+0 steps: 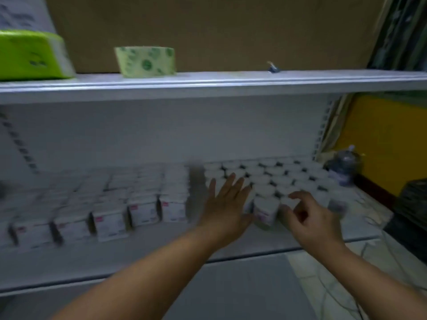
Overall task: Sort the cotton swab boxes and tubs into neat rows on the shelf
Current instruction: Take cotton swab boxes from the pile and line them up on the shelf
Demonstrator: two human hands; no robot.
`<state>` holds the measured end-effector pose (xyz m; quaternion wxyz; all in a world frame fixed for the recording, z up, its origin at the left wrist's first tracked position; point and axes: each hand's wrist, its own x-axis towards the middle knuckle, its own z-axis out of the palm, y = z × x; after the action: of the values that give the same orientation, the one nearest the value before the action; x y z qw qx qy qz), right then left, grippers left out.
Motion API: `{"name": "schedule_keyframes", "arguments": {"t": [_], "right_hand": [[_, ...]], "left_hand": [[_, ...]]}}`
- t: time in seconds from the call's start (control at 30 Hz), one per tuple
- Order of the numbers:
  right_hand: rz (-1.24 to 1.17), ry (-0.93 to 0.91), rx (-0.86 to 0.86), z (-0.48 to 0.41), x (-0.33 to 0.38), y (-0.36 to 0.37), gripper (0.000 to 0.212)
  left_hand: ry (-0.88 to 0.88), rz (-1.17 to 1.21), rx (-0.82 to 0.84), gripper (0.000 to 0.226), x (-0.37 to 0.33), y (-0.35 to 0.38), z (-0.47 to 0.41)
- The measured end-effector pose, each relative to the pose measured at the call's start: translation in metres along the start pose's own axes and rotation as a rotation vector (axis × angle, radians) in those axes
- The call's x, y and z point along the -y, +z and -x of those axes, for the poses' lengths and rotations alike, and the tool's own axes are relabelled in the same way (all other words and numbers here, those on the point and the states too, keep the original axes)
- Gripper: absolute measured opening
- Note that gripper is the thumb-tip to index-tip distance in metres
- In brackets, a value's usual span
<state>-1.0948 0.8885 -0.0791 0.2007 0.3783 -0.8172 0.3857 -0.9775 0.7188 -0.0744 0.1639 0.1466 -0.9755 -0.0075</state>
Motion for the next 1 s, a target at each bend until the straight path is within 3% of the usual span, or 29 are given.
{"name": "schedule_keyframes", "arguments": {"t": [0.07, 0.17, 0.27, 0.33, 0.43, 0.6, 0.9, 1.0], "right_hand": [[0.058, -0.167, 0.075, -0.015, 0.042, 0.013, 0.012], [0.176, -0.348, 0.310, -0.036, 0.127, 0.054, 0.015], [0.086, -0.337, 0.564, -0.028, 0.221, 0.107, 0.051], [0.151, -0.485, 0.658, -0.008, 0.281, 0.141, 0.066], [0.170, -0.667, 0.724, 0.025, 0.355, 0.182, 0.067], [0.116, -0.714, 0.822, 0.069, 0.444, 0.231, 0.067], [0.032, -0.797, 0.952, 0.101, 0.544, 0.326, 0.066], [-0.088, -0.750, 0.898, 0.100, 0.571, 0.365, 0.060]], "left_hand": [[-0.053, -0.037, 0.063, 0.066, 0.043, -0.026, 0.011], [-0.153, -0.094, 0.145, 0.063, 0.125, -0.070, 0.052], [-0.308, -0.119, 0.214, 0.064, 0.209, -0.105, 0.123], [-0.425, -0.156, 0.260, 0.067, 0.258, -0.120, 0.176], [-0.556, -0.172, 0.303, 0.070, 0.315, -0.134, 0.255], [-0.677, -0.128, 0.344, 0.069, 0.377, -0.145, 0.352], [-0.790, -0.066, 0.289, 0.068, 0.468, -0.134, 0.414], [-0.824, -0.089, 0.281, 0.067, 0.507, -0.138, 0.424]]}}
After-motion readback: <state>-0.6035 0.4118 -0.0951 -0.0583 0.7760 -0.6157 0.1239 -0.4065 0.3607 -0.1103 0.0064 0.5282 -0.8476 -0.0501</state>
